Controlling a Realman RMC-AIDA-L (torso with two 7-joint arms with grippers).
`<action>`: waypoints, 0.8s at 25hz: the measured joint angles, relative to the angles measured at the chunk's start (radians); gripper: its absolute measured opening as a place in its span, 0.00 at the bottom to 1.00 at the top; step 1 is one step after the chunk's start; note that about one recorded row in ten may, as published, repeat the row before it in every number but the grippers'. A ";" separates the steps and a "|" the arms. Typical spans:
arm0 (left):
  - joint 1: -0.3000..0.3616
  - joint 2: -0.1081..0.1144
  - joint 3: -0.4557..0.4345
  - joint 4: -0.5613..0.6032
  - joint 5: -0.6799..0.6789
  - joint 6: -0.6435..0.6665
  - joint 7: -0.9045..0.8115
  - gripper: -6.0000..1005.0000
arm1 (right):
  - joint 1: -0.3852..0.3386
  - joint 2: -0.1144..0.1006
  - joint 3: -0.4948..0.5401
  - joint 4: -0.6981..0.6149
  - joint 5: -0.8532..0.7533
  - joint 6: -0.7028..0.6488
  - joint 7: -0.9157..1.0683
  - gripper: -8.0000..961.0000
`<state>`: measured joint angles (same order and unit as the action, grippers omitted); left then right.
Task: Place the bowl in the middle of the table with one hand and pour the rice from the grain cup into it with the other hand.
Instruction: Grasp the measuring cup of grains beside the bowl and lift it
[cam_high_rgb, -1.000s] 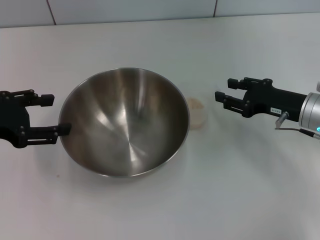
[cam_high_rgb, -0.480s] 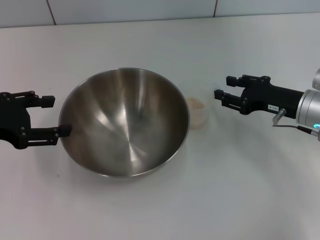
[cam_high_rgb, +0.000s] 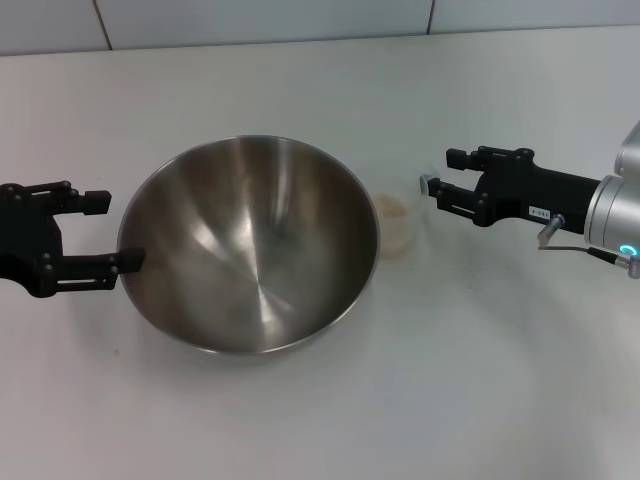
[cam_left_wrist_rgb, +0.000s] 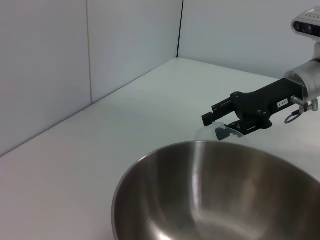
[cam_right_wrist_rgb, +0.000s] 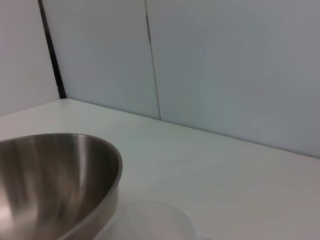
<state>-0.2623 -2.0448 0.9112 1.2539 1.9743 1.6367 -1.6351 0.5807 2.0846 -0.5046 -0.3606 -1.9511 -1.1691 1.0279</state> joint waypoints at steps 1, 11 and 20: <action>0.000 0.000 0.000 0.000 0.000 0.000 0.000 0.81 | 0.000 0.000 0.000 0.000 0.000 0.000 0.000 0.55; 0.000 0.003 0.000 -0.001 0.000 0.000 0.000 0.81 | 0.006 0.001 0.006 0.010 0.003 0.004 -0.008 0.51; 0.002 0.006 0.000 -0.001 0.000 -0.001 0.001 0.81 | 0.027 0.002 0.006 0.041 0.003 0.041 -0.019 0.47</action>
<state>-0.2604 -2.0386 0.9112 1.2533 1.9741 1.6355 -1.6344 0.6080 2.0862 -0.4985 -0.3196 -1.9480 -1.1286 1.0087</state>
